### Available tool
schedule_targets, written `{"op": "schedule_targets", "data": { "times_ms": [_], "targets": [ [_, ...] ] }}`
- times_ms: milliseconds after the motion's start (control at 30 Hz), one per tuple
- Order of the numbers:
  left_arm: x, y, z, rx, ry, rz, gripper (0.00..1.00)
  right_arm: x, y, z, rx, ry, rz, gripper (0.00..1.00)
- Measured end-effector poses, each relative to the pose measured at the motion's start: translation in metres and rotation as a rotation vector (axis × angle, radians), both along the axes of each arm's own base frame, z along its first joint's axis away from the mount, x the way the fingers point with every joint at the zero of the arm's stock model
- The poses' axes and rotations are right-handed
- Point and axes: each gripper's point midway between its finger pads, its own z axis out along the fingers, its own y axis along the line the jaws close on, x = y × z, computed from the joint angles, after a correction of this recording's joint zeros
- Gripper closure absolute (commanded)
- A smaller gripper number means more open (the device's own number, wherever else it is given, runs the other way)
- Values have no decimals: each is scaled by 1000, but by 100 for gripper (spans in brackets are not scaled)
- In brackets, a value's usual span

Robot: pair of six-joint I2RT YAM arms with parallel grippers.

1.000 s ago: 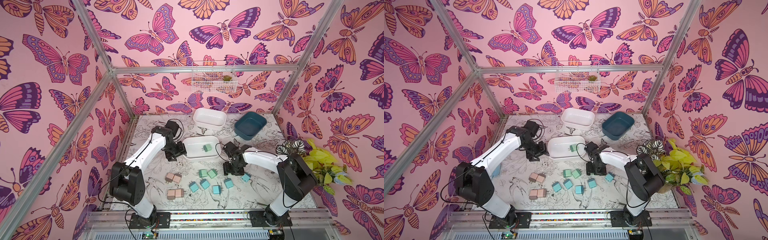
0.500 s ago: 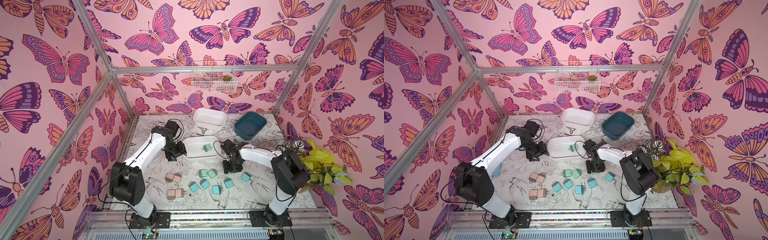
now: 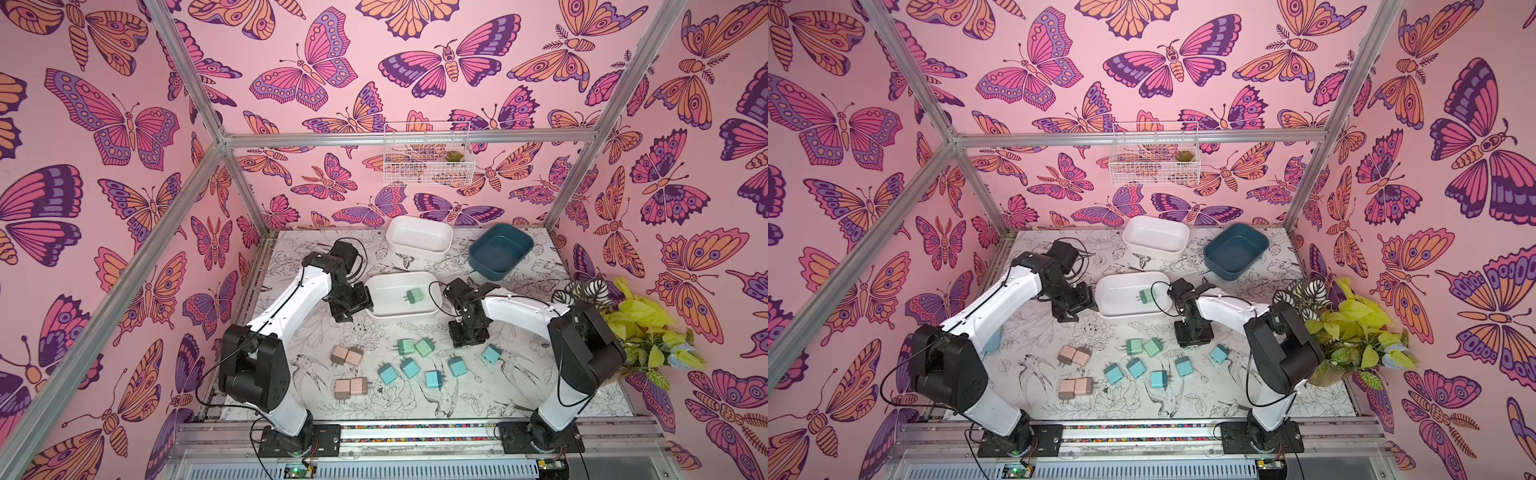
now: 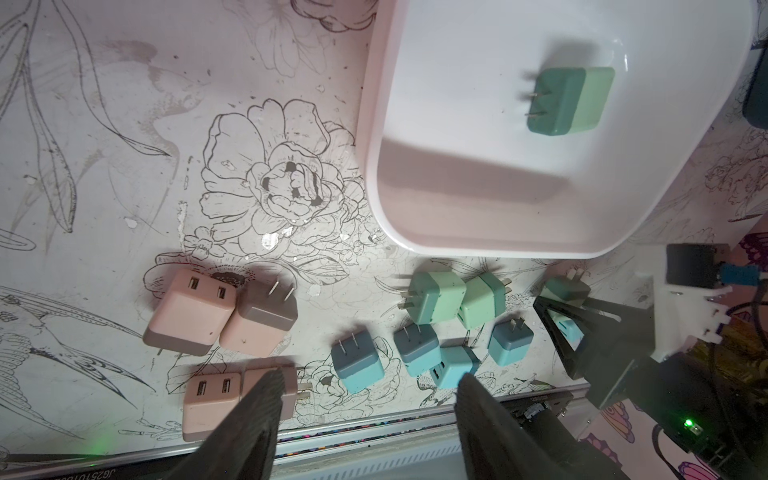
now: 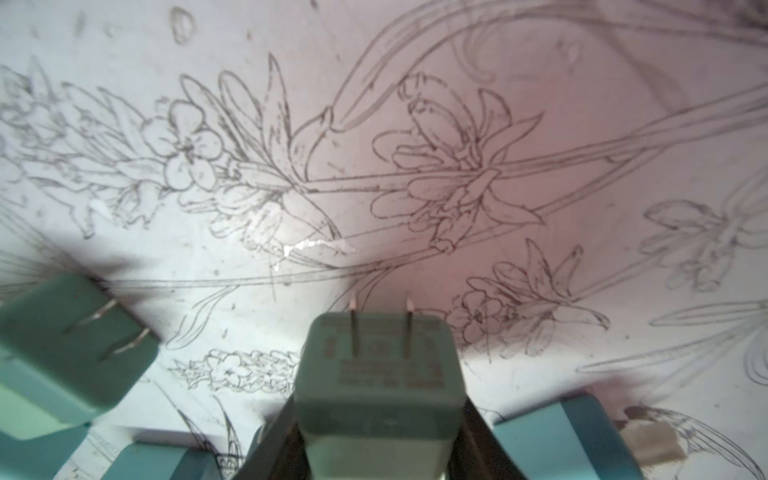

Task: Place the plugs by color into the storage box
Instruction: Pick up the plug from the center of the board, then place the plug in the storage box.

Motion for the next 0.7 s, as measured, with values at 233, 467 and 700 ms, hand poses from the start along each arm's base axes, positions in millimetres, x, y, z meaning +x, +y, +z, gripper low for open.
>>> {"op": "schedule_targets", "data": {
  "times_ms": [233,467,700],
  "targets": [
    [1,0,1,-8,-1,1,32,30,12,52,23,-102,11,56],
    [4,8,2,-22,0,26,32,78,38,95,42,-191,34,56],
    [4,16,9,-40,-21,51,32,117,69,84,80,-199,39,55]
  ]
}}
